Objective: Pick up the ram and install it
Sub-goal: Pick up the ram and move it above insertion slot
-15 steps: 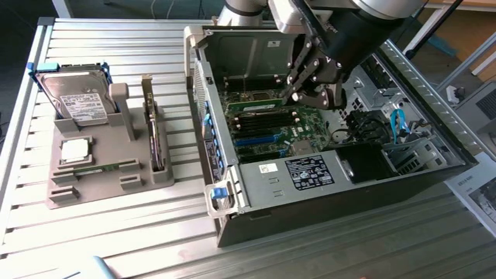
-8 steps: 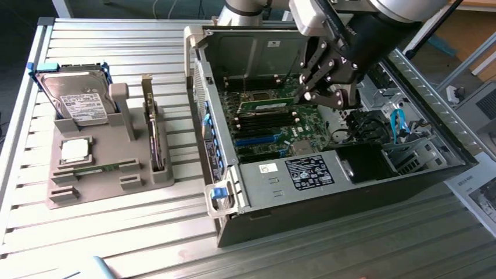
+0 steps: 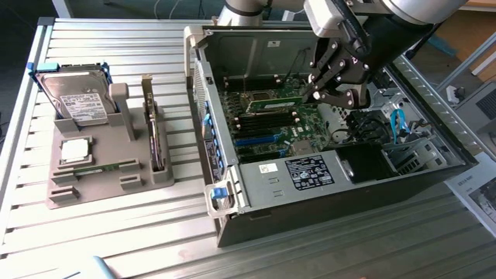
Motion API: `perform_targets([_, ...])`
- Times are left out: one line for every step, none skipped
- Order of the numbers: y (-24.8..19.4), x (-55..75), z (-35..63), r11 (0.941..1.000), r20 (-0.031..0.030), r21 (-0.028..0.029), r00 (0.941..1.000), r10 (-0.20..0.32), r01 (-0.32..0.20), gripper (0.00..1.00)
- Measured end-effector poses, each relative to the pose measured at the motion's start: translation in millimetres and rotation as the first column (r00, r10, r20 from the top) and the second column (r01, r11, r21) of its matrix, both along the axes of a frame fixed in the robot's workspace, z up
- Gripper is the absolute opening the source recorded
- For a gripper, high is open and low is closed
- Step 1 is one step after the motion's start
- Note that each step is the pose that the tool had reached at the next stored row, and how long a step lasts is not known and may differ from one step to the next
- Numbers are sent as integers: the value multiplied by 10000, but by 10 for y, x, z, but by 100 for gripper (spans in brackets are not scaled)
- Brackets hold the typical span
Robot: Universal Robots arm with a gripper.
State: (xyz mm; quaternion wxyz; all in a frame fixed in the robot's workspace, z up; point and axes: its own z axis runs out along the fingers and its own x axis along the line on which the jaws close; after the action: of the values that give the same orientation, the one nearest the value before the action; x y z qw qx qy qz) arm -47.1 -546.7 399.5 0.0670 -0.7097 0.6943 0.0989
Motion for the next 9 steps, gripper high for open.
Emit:
perform_targets([0, 0, 0, 10000, 0, -1, 10000, 0, 0, 12])
perform_targets([0, 0, 0, 10000, -2, -6, 10000, 0, 0, 12])
perform_targets([-1, 0, 0, 9999, -66, -148, 10000, -1, 0, 12])
perform_targets([0, 0, 1, 9995, -138, -312, 9999, -2, -2, 12])
perform_targets([0, 0, 0, 9990, -200, -454, 9998, -4, -5, 12])
perform_targets([0, 0, 0, 9983, -252, -586, 9997, -7, -8, 12])
perform_targets([0, 0, 0, 9982, -258, -605, 9997, -7, -8, 12])
perform_targets([0, 0, 0, 9982, -259, -605, 9997, -8, -8, 12])
perform_targets([0, 0, 0, 9982, -259, -605, 9997, -8, -8, 12])
